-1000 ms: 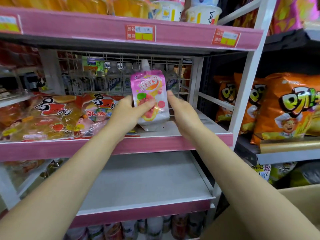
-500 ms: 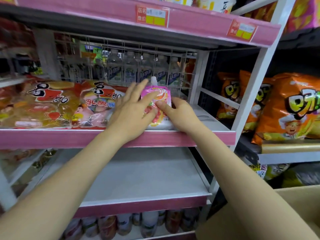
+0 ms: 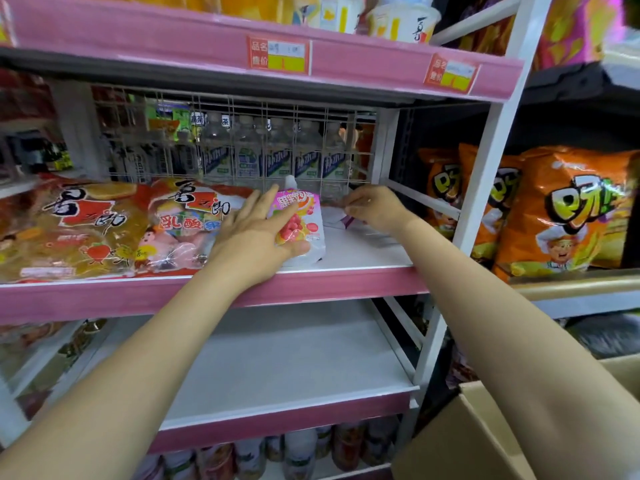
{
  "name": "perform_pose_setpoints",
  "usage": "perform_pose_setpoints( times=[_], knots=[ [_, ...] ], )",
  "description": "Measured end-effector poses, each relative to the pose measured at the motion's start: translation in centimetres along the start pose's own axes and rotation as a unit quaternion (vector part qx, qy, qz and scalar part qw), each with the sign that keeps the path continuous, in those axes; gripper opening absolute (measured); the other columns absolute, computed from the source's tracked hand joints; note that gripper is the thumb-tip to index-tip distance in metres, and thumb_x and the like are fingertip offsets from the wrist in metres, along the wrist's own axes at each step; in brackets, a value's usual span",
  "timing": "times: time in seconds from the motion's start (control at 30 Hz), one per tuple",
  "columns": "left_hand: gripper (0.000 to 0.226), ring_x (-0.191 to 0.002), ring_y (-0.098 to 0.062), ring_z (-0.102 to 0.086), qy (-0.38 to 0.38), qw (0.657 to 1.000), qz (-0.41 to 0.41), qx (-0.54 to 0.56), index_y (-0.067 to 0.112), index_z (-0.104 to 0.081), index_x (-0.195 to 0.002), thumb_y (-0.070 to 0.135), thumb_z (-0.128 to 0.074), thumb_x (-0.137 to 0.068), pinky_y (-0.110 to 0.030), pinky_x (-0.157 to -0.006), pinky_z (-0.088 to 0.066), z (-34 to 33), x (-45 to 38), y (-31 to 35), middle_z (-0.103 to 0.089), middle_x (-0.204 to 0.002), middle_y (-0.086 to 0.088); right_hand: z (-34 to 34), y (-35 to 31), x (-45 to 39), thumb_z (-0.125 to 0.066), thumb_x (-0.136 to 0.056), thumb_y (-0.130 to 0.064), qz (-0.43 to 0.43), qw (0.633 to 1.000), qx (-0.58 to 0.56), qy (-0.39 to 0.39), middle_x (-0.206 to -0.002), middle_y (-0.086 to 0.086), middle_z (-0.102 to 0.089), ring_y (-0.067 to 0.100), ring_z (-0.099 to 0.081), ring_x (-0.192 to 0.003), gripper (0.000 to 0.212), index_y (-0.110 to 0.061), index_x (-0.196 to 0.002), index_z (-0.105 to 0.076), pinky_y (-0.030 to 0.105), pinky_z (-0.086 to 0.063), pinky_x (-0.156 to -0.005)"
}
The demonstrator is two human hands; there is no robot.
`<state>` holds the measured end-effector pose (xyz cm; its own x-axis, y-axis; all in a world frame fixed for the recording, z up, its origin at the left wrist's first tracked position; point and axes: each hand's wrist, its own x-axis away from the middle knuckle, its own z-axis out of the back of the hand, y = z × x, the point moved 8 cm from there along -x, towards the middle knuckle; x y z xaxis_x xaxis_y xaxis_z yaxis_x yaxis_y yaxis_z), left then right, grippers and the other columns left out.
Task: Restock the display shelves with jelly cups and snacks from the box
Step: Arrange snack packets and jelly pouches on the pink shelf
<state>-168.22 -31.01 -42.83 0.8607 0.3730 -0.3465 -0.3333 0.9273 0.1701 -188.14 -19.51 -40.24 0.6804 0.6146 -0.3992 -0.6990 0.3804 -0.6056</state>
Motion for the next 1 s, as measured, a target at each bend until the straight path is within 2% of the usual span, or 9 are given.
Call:
perform_pose_setpoints(
  times=[0.17,0.27,0.37,0.43,0.53,0.63,0.8,0.87,1.0],
  knots=[
    [0.072,-0.153,-0.014,0.008,-0.001,0.999,0.002,-0.034,0.045,-0.004,-0.157,0.070,-0.033,-0.096,-0.042,-0.121,-0.001,-0.1,0.0,0.3,0.014,-0.166,0.012,-1.2,0.7,-1.5,-0.073,-0.088,-0.011,0.010,0.999,0.043,-0.022,-0.110,0.006,-0.070,0.018,-0.064,-0.092,0.028,-0.008,-0.116,-0.071,0.028,-0.054,-0.080],
    [0.072,-0.153,-0.014,0.009,-0.007,0.999,0.008,-0.040,0.046,-0.001,-0.156,0.072,-0.031,-0.095,-0.042,-0.121,-0.001,-0.3,-0.1,0.4,0.017,-0.165,0.014,-1.6,1.0,-1.8,-0.076,-0.085,-0.011,0.019,0.998,0.058,-0.017,-0.108,0.010,-0.072,0.014,-0.063,-0.083,0.031,-0.006,-0.115,-0.071,0.014,-0.046,-0.065],
    [0.073,-0.153,-0.015,0.008,-0.007,0.999,0.009,-0.042,0.046,-0.001,-0.156,0.072,-0.031,-0.095,-0.042,-0.121,-0.001,-0.3,-0.1,0.2,0.017,-0.165,0.014,-1.3,1.2,-1.9,-0.081,-0.081,-0.016,0.013,0.998,0.059,-0.003,-0.097,0.004,-0.069,0.010,-0.060,-0.073,0.030,-0.007,-0.108,-0.072,0.004,-0.039,-0.051],
    [0.073,-0.153,-0.015,0.006,-0.004,0.999,0.009,-0.039,0.047,-0.002,-0.156,0.072,-0.032,-0.095,-0.041,-0.121,-0.002,-0.2,0.0,0.2,0.015,-0.165,0.014,-1.2,1.4,-1.8,-0.084,-0.078,-0.022,-0.003,0.998,0.056,-0.005,-0.091,0.000,-0.065,0.010,-0.058,-0.068,0.030,-0.012,-0.103,-0.070,0.008,-0.041,-0.049],
    [0.073,-0.153,-0.015,0.006,-0.002,0.999,0.010,-0.039,0.047,-0.003,-0.156,0.073,-0.032,-0.094,-0.041,-0.121,-0.002,-0.3,0.0,0.2,0.015,-0.165,0.014,-1.3,0.9,-1.7,-0.084,-0.076,-0.028,0.003,0.995,0.099,-0.001,-0.091,-0.001,-0.062,0.014,-0.059,-0.072,0.032,-0.017,-0.101,-0.068,0.021,-0.041,-0.054],
    [0.073,-0.153,-0.015,0.006,-0.001,0.999,0.010,-0.037,0.046,-0.003,-0.156,0.073,-0.031,-0.094,-0.041,-0.121,-0.002,-0.2,0.0,0.2,0.014,-0.165,0.014,-1.3,0.5,-1.8,-0.079,-0.079,-0.020,0.017,0.986,0.163,0.011,-0.091,0.003,-0.064,0.021,-0.061,-0.084,0.020,-0.013,-0.095,-0.070,0.023,-0.038,-0.057],
    [0.073,-0.153,-0.015,0.005,0.002,0.999,0.006,-0.039,0.047,-0.002,-0.156,0.074,-0.030,-0.095,-0.042,-0.121,-0.002,-0.3,-0.1,0.2,0.014,-0.165,0.014,-0.6,1.5,-2.2,-0.075,-0.080,-0.001,-0.020,0.992,0.122,0.034,-0.089,0.011,-0.069,0.023,-0.062,-0.082,0.006,0.002,-0.084,-0.071,0.024,-0.042,-0.070],
    [0.073,-0.153,-0.016,0.005,0.002,0.999,0.005,-0.039,0.047,-0.002,-0.156,0.074,-0.029,-0.094,-0.043,-0.121,-0.002,-0.3,-0.1,0.2,0.014,-0.165,0.014,-0.3,1.8,-1.9,-0.073,-0.080,0.004,-0.029,0.995,0.092,0.032,-0.085,0.011,-0.068,0.021,-0.061,-0.079,0.004,0.002,-0.082,-0.070,0.028,-0.049,-0.072],
    [0.073,-0.153,-0.016,0.005,0.003,0.999,0.002,-0.038,0.045,-0.002,-0.157,0.074,-0.029,-0.095,-0.043,-0.121,-0.002,-0.4,-0.1,0.2,0.015,-0.165,0.013,0.0,1.8,-1.1,-0.064,-0.087,0.001,-0.023,0.993,0.113,0.008,-0.096,0.010,-0.073,0.021,-0.065,-0.091,0.009,-0.005,-0.088,-0.071,0.030,-0.052,-0.085]
  ],
)
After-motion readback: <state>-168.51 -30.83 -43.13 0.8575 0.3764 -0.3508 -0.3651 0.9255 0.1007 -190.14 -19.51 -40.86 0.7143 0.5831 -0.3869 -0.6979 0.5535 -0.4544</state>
